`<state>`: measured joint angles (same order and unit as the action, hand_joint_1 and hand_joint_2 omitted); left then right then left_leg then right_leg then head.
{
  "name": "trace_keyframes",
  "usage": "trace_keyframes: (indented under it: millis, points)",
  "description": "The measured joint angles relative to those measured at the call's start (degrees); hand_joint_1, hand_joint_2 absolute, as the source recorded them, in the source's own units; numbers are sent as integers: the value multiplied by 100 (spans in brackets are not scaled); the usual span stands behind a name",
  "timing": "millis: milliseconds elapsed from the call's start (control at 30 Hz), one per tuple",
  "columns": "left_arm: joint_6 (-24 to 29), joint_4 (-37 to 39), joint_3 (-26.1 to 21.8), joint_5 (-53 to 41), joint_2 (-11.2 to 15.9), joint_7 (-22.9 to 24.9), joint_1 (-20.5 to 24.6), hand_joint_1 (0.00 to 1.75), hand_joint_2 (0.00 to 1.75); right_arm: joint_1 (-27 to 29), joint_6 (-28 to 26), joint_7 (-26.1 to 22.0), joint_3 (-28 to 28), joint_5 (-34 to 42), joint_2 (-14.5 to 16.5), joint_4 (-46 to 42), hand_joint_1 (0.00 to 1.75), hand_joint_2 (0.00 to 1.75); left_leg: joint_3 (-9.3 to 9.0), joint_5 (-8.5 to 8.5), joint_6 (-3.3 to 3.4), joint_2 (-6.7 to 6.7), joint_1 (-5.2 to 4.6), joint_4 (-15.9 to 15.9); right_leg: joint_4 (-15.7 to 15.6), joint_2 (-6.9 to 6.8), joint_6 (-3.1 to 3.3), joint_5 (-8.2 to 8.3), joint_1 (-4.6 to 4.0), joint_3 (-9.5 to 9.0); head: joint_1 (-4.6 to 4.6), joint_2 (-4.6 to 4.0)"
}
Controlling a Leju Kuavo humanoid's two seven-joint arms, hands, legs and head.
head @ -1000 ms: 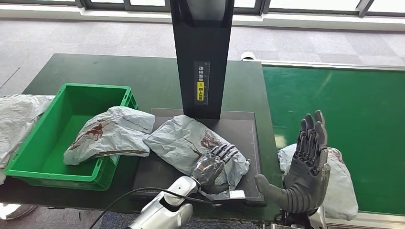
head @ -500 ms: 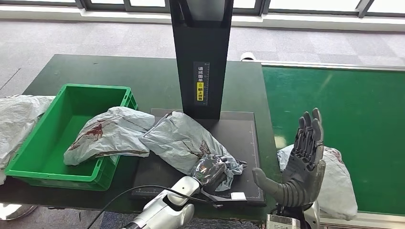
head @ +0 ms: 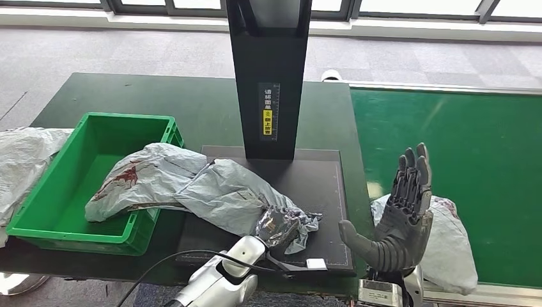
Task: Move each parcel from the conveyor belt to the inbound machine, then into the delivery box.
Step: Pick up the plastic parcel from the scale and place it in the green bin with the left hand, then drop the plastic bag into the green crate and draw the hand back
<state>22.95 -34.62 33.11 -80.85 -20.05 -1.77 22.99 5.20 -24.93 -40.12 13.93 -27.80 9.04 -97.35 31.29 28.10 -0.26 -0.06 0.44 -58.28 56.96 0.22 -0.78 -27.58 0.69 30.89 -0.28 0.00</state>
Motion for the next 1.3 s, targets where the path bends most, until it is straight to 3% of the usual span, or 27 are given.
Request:
trace_keyframes:
  millis: [100, 200, 333, 367, 467, 600, 800, 933, 1067, 1167, 1300]
  points:
    - [731, -933, -66, -376, 148, -54, -355, 175, 175, 20, -83, 2, 50, 11, -44, 10, 0, 175, 18, -5, -2, 1, 0, -1, 4, 1, 2, 2, 0, 21, 0, -1]
    - [1609, -2788, -113, -463, 416, -364, -936, 175, 175, 30, -112, 10, 132, 76, -109, 34, 0, 175, 40, -5, -4, 1, 1, -1, 11, 3, 4, 1, 0, 43, 0, -1]
    - [1741, -5455, -633, -467, 487, -2298, -1725, 175, 175, -95, -141, 4, 227, 233, -187, 185, 0, 175, 54, -2, -7, 4, 1, 0, 13, 4, 9, -5, -1, 62, 0, 0]
    - [1743, -6009, -742, -467, 488, -2571, -1830, 175, 175, -128, -161, 4, 243, 251, -198, 225, 0, 175, 56, -2, -7, 3, 1, 0, 13, 3, 9, -6, -1, 65, 0, 0]
    - [1746, -7418, -953, -467, 499, -2796, -1995, 175, 175, -181, -236, 2, 270, 256, -213, 319, 0, 175, 58, -2, -7, 2, 2, 1, 13, 1, 9, -7, -2, 66, 0, -1]
    - [1743, -8560, -1103, -467, 504, -2882, -2036, 175, 175, -183, -329, -1, 301, 219, -217, 367, 0, 175, 56, -3, -8, 1, 2, 1, 13, 0, 9, -6, -1, 65, -1, -1]
    - [1725, -9307, -1295, -467, 503, -2920, -2034, 175, 175, -182, -354, 18, 335, 161, -217, 375, 0, 175, 53, -8, -11, 1, 1, 0, 13, 0, 9, -2, -1, 63, -1, 0]
    - [1710, -9416, -1563, -469, 482, -3019, -2007, 175, 175, -173, -410, 93, 336, 60, -219, 371, 0, 0, 53, -8, -11, 1, 1, 0, 12, 0, 9, -2, 0, 64, -2, 0]
    - [1682, -9270, -1940, -470, 475, -2808, -1988, 175, 175, -131, -597, 354, 375, 194, -271, 314, 0, 0, 54, -8, -11, 1, 1, 0, 13, 1, 9, -2, -1, 65, -1, -1]
    - [1683, -8961, -2115, -470, 514, -2469, -1887, 175, 175, -153, -644, 285, 390, 239, -243, 348, 0, 0, 52, -9, -11, -2, 1, 0, 12, -2, 9, -2, -1, 65, 0, -1]
    - [1684, -8297, -2413, -470, 473, -2415, -1780, 175, 175, -96, -574, 291, 392, 208, -240, 341, 0, 0, 51, -11, -11, -6, 1, 0, 14, -4, 10, -1, -1, 63, 1, -1]
